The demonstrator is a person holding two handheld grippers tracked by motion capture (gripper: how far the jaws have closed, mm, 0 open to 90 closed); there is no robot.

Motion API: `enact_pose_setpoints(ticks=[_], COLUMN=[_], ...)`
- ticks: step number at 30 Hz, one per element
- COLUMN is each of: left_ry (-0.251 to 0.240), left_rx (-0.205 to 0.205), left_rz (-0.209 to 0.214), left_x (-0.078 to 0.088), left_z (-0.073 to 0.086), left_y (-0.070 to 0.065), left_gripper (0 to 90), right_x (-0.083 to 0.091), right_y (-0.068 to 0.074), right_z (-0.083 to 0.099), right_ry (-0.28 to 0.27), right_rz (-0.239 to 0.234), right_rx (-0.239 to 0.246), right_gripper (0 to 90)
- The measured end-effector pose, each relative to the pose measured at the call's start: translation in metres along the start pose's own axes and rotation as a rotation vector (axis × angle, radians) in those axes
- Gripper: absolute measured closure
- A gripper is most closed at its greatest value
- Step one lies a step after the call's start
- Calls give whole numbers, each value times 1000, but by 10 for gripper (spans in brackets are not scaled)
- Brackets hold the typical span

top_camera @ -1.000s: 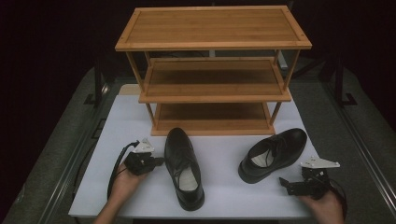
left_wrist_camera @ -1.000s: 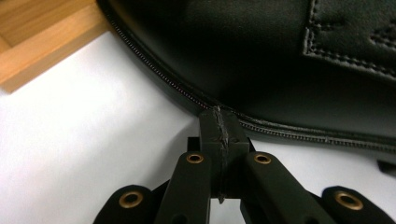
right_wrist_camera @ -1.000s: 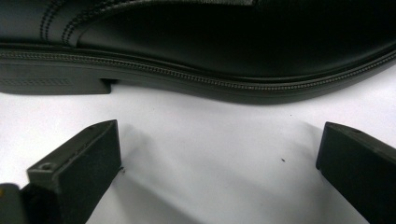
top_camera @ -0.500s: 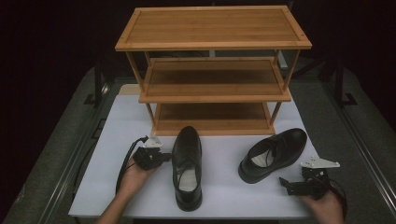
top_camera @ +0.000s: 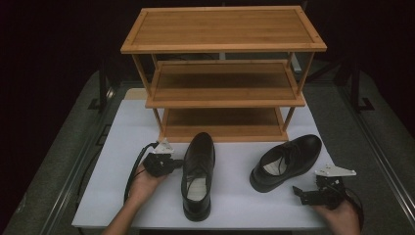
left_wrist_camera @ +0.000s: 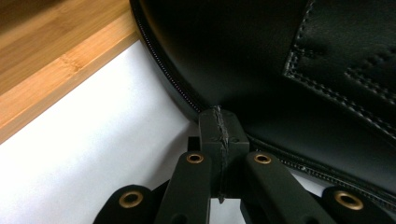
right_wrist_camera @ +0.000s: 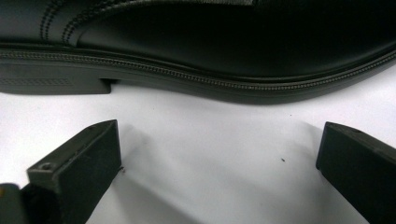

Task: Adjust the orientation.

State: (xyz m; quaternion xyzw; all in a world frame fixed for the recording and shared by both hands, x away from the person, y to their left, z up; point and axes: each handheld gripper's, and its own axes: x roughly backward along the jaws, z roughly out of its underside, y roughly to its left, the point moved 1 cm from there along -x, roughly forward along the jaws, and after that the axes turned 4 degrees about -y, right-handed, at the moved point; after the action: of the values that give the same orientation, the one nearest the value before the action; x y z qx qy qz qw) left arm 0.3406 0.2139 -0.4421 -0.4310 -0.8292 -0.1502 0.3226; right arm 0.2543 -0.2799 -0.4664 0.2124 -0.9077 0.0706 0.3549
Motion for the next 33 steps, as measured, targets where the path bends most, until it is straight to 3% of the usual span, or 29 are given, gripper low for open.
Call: enact_pose_setpoints(ticks=[5, 7, 9, 11, 12, 18, 23, 33], left_ry=[-17, -14, -11, -11, -5, -6, 9, 39], left_rx=[17, 25, 25, 30, 38, 50, 57, 94], left_rz=[-18, -20, -59, -68, -87, -138, -164, -204], left_x=[16, 20, 34, 39, 47, 69, 78, 89], left_z=[4, 6, 13, 16, 20, 34, 49, 92], left_y=[2, 3, 6, 7, 8, 7, 5, 5], left_gripper=[874, 768, 698, 652, 569, 359, 199, 0], right_x=[0, 0, 0, 0, 0, 0, 0, 0], right_y=[0, 0, 0, 0, 0, 0, 0, 0], right_z=[0, 0, 0, 0, 0, 0, 0, 0], right_ry=[0, 0, 0, 2, 1, 1, 0, 2], right_rz=[0, 0, 0, 0, 0, 0, 0, 1], right_rx=[0, 0, -3, -2, -1, -1, -3, 4], right_gripper=[0, 0, 0, 0, 0, 0, 0, 0])
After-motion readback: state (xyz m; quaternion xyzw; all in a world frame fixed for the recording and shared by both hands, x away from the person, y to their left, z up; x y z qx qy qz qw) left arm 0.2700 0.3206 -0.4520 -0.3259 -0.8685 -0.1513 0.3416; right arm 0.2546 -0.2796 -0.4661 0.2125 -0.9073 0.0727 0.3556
